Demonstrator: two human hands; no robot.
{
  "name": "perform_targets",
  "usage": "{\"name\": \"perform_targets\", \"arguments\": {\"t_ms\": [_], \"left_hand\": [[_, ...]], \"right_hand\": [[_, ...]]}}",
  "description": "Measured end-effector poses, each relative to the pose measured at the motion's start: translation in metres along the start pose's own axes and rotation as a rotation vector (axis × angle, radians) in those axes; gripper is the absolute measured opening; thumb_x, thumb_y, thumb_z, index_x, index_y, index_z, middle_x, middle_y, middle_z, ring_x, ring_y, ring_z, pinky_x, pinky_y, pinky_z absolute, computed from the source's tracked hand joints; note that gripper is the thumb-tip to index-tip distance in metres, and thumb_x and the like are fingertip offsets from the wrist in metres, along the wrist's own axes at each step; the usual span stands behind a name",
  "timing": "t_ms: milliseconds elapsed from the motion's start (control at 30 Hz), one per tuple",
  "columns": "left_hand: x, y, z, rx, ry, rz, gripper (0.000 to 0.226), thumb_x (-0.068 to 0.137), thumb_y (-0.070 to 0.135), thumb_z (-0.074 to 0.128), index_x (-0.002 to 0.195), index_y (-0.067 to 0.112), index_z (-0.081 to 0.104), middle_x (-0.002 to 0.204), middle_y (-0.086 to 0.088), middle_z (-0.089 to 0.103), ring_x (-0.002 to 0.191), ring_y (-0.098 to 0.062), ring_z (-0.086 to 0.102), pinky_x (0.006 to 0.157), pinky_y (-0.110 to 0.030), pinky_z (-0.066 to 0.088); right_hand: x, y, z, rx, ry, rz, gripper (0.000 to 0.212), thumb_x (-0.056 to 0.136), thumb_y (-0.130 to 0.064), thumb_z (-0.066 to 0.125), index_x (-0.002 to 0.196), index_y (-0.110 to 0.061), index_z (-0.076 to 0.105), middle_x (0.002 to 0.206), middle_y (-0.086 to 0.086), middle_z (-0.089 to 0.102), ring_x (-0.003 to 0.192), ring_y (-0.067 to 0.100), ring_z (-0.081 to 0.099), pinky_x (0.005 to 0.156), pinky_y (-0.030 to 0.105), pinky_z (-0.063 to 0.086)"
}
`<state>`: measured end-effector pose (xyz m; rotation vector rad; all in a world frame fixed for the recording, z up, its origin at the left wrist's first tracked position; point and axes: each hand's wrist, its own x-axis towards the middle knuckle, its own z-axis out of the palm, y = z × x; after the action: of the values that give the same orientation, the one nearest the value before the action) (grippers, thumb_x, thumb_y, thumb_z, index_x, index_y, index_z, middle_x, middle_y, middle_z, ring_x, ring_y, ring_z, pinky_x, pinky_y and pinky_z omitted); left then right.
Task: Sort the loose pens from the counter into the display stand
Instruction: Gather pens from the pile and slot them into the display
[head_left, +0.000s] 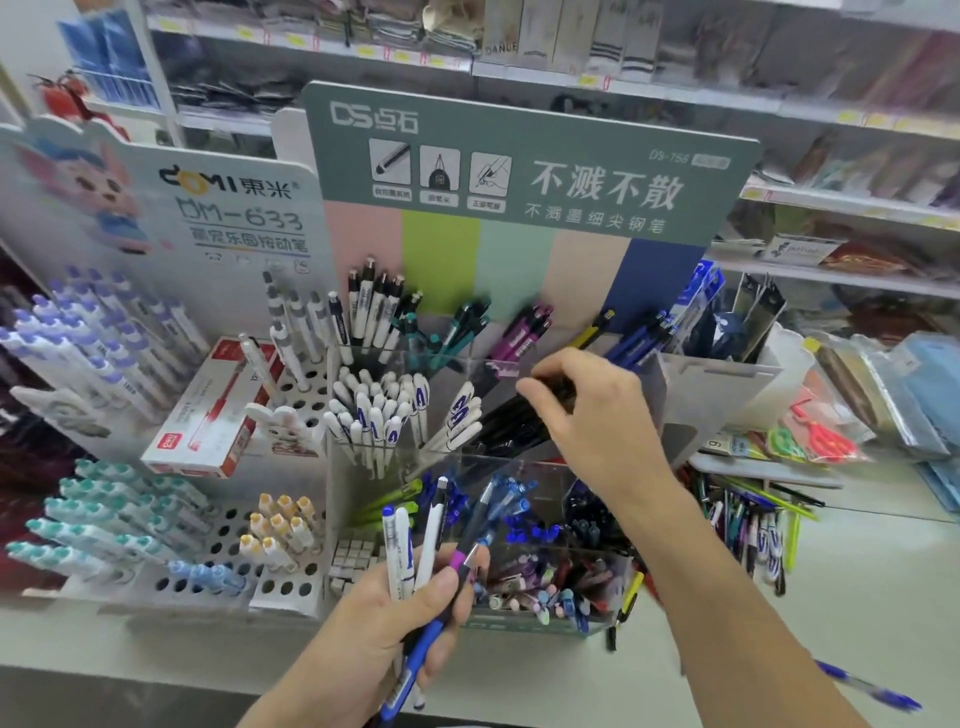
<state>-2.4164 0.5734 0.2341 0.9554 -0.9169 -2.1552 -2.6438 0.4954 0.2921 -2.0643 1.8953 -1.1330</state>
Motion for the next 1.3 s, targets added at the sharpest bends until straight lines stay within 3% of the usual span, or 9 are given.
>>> {"name": "perform_targets", "arguments": {"t_ms": [167,233,333,467,667,800,1033,1167,1300], "left_hand": [[-0.002,-0.004,-0.006,-0.002,0.005,-0.003,0.041,0.078,0.027,0.078,0.113,0.006,0.073,0.080,-0.017,0.059,0.048,-0.022,0.047,0.039,-0.026,0.041],[-0.002,-0.005,-0.008,-0.028,0.015,-0.010,0.043,0.080,0.022,0.073,0.116,-0.001,0.069,0.080,-0.019,0.058,0.046,-0.022,0.046,0.038,-0.026,0.041],[-0.002,-0.006,-0.013,-0.051,0.032,-0.012,0.050,0.080,0.020,0.073,0.116,-0.011,0.058,0.081,-0.023,0.057,0.044,-0.023,0.047,0.039,-0.028,0.043],[-0.001,-0.003,-0.015,-0.044,0.042,-0.027,0.050,0.082,0.018,0.071,0.119,-0.011,0.056,0.080,-0.023,0.057,0.045,-0.024,0.047,0.039,-0.028,0.043],[0.001,0.002,-0.013,-0.043,0.024,-0.018,0.058,0.079,0.017,0.070,0.123,-0.015,0.052,0.079,-0.022,0.058,0.043,-0.024,0.047,0.038,-0.027,0.043],[0.000,0.004,-0.013,-0.082,0.015,-0.026,0.054,0.077,0.014,0.071,0.121,-0.014,0.056,0.077,-0.023,0.057,0.041,-0.024,0.047,0.035,-0.026,0.042],[0.003,0.004,-0.013,-0.080,0.025,-0.034,0.051,0.075,0.015,0.073,0.112,-0.016,0.060,0.077,-0.023,0.056,0.042,-0.025,0.046,0.035,-0.027,0.042],[0.005,0.003,-0.008,-0.127,0.025,-0.006,0.043,0.071,0.018,0.080,0.108,-0.001,0.072,0.077,-0.022,0.057,0.043,-0.025,0.046,0.036,-0.027,0.042],[0.008,0.002,-0.001,-0.180,0.068,0.003,0.044,0.072,0.015,0.077,0.110,-0.005,0.069,0.075,-0.023,0.055,0.042,-0.025,0.046,0.037,-0.026,0.040]], "right_hand": [[-0.020,0.004,0.026,-0.069,-0.140,0.002,0.030,0.101,-0.033,0.059,0.123,-0.012,0.060,0.116,0.001,0.050,0.096,0.020,0.057,0.088,0.033,0.051],[-0.034,0.002,0.031,-0.008,-0.042,0.050,0.047,0.096,-0.040,0.064,0.134,-0.013,0.053,0.123,0.001,0.043,0.110,0.016,0.051,0.098,0.022,0.043],[-0.056,0.002,0.040,0.004,0.145,0.110,0.070,0.081,-0.045,0.079,0.136,-0.012,0.051,0.129,0.002,0.038,0.121,0.021,0.045,0.107,0.026,0.039],[-0.070,-0.004,0.058,0.008,0.158,0.135,0.089,0.076,-0.046,0.084,0.146,-0.012,0.040,0.140,0.006,0.033,0.132,0.020,0.038,0.115,0.021,0.031],[-0.050,-0.005,0.077,0.098,0.257,0.071,0.051,0.086,-0.024,0.083,0.130,-0.010,0.062,0.131,0.006,0.046,0.125,-0.002,0.041,0.109,0.014,0.034],[-0.035,0.005,0.066,0.170,0.296,0.065,0.028,0.086,-0.018,0.080,0.114,-0.011,0.076,0.112,-0.001,0.066,0.107,0.012,0.062,0.098,0.023,0.049],[-0.052,0.004,0.067,-0.041,0.285,0.166,0.048,0.088,-0.033,0.077,0.132,-0.022,0.064,0.129,0.003,0.043,0.120,0.012,0.039,0.105,0.006,0.025],[-0.059,0.004,0.072,0.113,0.242,0.227,0.037,0.094,-0.025,0.071,0.130,-0.024,0.064,0.127,-0.004,0.042,0.113,0.004,0.048,0.097,0.013,0.042],[-0.043,0.003,0.063,0.278,0.311,0.286,0.033,0.089,-0.022,0.078,0.121,-0.021,0.068,0.114,-0.008,0.056,0.094,0.006,0.060,0.080,0.021,0.053]]}}
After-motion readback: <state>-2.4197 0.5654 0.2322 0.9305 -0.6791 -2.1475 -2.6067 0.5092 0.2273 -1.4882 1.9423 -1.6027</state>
